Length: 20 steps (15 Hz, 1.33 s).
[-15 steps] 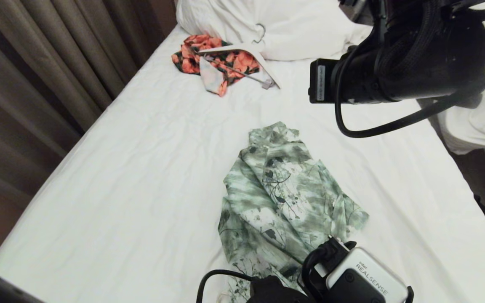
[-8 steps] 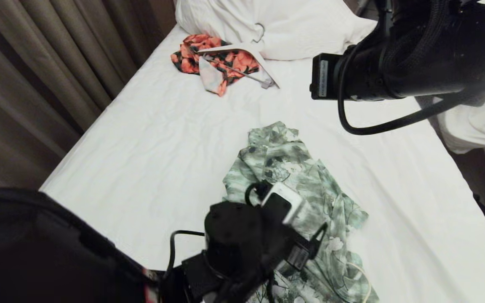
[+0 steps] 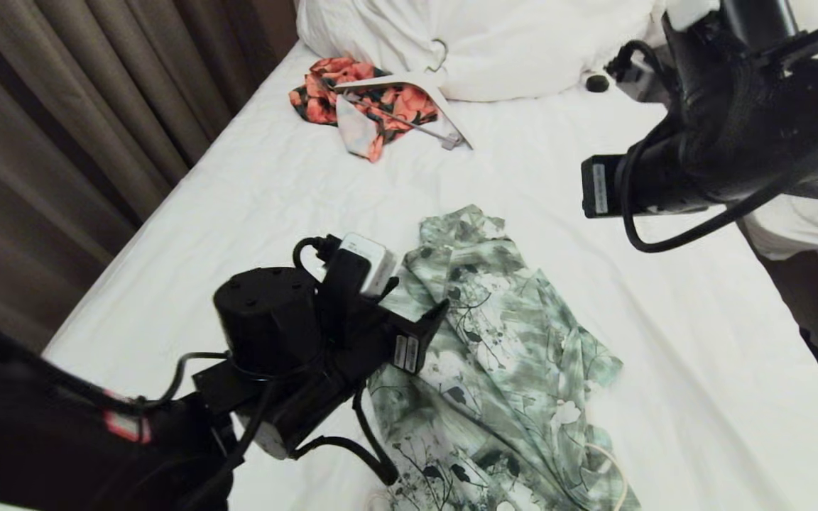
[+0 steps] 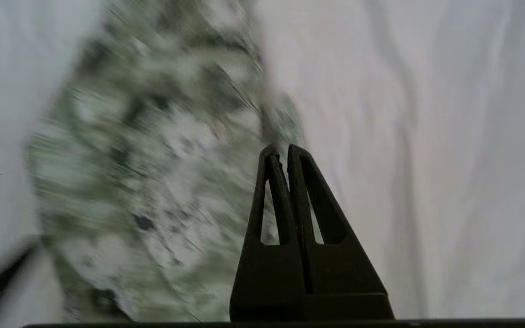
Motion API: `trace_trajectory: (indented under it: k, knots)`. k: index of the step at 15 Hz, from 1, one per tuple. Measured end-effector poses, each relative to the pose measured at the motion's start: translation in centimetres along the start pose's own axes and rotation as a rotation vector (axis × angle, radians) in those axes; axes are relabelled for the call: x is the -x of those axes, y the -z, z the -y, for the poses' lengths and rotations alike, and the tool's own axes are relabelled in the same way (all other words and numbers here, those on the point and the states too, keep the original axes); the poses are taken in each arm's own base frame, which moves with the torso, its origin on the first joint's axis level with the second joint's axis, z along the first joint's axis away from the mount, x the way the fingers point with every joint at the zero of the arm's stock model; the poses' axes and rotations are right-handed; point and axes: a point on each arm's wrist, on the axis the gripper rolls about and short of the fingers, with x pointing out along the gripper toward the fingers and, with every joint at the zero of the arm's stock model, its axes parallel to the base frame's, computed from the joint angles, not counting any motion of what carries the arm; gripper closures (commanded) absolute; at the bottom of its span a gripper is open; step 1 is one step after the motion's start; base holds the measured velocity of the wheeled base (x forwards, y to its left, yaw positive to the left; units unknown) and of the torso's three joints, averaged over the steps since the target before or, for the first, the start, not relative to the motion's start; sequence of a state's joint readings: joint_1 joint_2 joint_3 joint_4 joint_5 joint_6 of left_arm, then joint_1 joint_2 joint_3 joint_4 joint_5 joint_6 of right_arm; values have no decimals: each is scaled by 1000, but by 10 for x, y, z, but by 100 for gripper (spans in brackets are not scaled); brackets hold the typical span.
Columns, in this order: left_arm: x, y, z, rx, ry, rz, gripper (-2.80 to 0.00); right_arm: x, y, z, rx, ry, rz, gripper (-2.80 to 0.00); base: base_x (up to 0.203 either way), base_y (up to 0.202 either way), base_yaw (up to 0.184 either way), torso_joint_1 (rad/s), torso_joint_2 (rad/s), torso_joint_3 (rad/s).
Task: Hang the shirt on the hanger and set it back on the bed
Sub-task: Take the clothes hanger out of the clothes
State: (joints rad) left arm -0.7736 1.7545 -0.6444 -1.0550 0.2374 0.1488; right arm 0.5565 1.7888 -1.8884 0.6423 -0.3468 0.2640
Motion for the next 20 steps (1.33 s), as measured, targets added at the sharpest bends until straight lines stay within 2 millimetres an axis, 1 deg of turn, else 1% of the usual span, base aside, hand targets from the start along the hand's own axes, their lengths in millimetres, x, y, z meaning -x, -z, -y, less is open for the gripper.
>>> trace_trajectory:
  k: [2,3,4,5,7,9,10,11,13,14,15,17,19,20]
  knots:
    - [22,-10,-11,33,-9,-39,0,-6,11,19,-5,70,-60,0,0,0,0,0,0,0]
    - [36,-12,-14,56,-4,-72,0,-6,12,28,-14,94,-68,0,0,0,0,0,0,0]
    - [48,-8,-18,84,-6,-120,0,-3,12,32,-23,106,-66,0,0,0,0,0,0,0]
    - [58,-1,-21,116,-14,-169,0,-1,13,34,-25,108,-75,0,0,0,0,0,0,0]
    - [69,6,-30,164,-46,-201,0,1,15,33,-26,98,-91,0,0,0,0,0,0,0]
    - [72,8,-37,190,-52,-209,0,5,18,21,-31,58,-97,0,0,0,0,0,0,0]
    - [72,8,-40,194,-55,-216,0,8,22,11,-23,29,-109,0,0,0,0,0,0,0]
    - [71,3,-41,196,-56,-209,0,11,27,-2,-11,-6,-128,0,0,0,0,0,0,0]
    - [64,-10,-43,186,-51,-209,0,17,42,-30,27,-70,-185,0,0,0,0,0,0,0]
    - [57,-22,-45,181,-49,-197,0,19,52,-41,62,-84,-235,0,0,0,0,0,0,0]
    - [51,-34,-49,179,-54,-191,0,17,63,-47,94,-72,-301,0,0,0,0,0,0,0]
    - [37,-58,-65,190,-71,-174,0,11,80,-49,104,-16,-419,0,0,0,0,0,0,0]
    - [25,-72,-85,200,-102,-173,0,2,99,-49,125,26,-502,0,0,0,0,0,0,0]
    - [21,-74,-90,202,-113,-171,0,-2,108,-48,138,44,-534,0,0,0,0,0,0,0]
